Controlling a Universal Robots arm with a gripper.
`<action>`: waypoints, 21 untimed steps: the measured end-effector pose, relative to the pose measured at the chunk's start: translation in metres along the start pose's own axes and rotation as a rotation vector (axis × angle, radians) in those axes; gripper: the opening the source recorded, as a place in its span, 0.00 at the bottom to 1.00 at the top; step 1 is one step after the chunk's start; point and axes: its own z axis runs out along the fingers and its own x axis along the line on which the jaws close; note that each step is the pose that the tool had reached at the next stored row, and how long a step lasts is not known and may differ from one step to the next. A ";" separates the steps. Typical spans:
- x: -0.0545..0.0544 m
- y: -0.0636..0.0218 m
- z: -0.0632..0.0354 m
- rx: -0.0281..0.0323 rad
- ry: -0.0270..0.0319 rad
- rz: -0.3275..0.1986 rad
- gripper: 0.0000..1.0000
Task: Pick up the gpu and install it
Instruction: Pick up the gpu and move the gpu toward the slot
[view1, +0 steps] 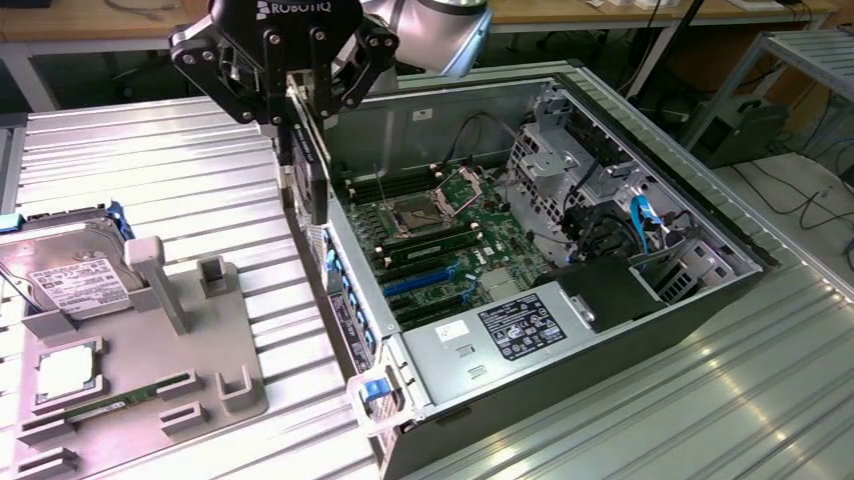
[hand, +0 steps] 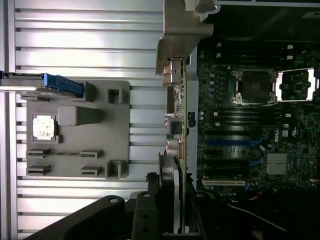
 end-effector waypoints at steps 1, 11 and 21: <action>-0.001 0.0000 0.0000 0.0000 0.0000 0.000 0.28; -0.016 -0.0003 0.0001 0.0000 0.0000 0.000 0.28; -0.033 -0.0006 0.0003 0.0000 0.0001 -0.001 0.28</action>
